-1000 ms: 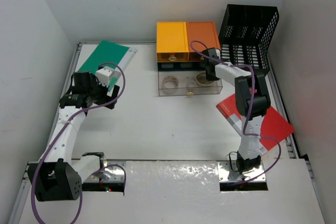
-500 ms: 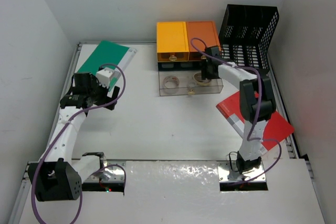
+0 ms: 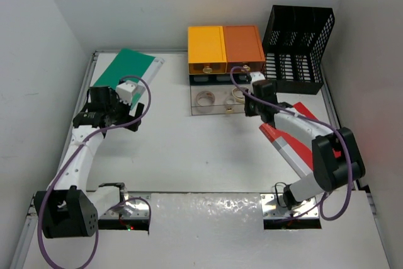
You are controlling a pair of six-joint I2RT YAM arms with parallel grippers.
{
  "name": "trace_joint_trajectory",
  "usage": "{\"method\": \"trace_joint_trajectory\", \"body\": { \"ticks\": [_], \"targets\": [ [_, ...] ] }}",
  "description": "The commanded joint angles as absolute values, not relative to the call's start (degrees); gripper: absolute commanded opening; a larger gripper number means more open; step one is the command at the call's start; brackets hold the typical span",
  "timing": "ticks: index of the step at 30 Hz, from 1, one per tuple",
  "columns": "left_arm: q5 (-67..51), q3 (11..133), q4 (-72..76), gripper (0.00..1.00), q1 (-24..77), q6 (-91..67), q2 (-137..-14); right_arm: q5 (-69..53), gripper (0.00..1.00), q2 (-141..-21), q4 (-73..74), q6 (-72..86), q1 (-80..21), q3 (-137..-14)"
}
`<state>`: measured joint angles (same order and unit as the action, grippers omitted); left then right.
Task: Organize the desk
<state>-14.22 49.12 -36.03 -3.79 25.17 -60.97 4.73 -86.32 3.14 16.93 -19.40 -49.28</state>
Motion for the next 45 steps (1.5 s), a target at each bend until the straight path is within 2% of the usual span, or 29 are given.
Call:
{"method": "trace_joint_trajectory", "body": {
  "ticks": [1,5,17,22,36,42,45],
  "targets": [
    [-14.85,51.94,-34.01,1.00,-4.22,24.52,-62.49,4.75,0.00,-86.74,-4.04,20.03,-19.25,-44.92],
    [-15.20,51.59,-32.79,1.00,-4.13,24.26,-62.84,3.78,0.00,-92.10,-8.68,21.71,-19.34,-43.94],
    [-12.83,51.24,-32.61,1.00,-4.13,24.43,-62.84,4.13,0.00,-109.14,-23.11,23.11,-19.25,-57.38],
    [-11.25,50.45,-31.91,0.99,-4.13,25.40,-64.33,6.49,0.00,-112.41,-32.06,25.40,-19.25,-58.88],
    [-11.34,50.71,-28.04,1.00,-4.31,24.17,-71.54,12.04,0.00,-126.99,-35.94,22.95,-19.34,-76.55],
    [-7.74,50.36,-22.34,0.99,-4.57,19.53,-73.91,13.09,0.00,-128.76,-42.78,23.11,-19.34,-76.91],
    [-7.73,51.33,-20.66,0.95,-5.88,16.79,-75.32,15.46,0.00,-128.32,-45.95,23.64,-19.25,-74.89]
  ]
}}
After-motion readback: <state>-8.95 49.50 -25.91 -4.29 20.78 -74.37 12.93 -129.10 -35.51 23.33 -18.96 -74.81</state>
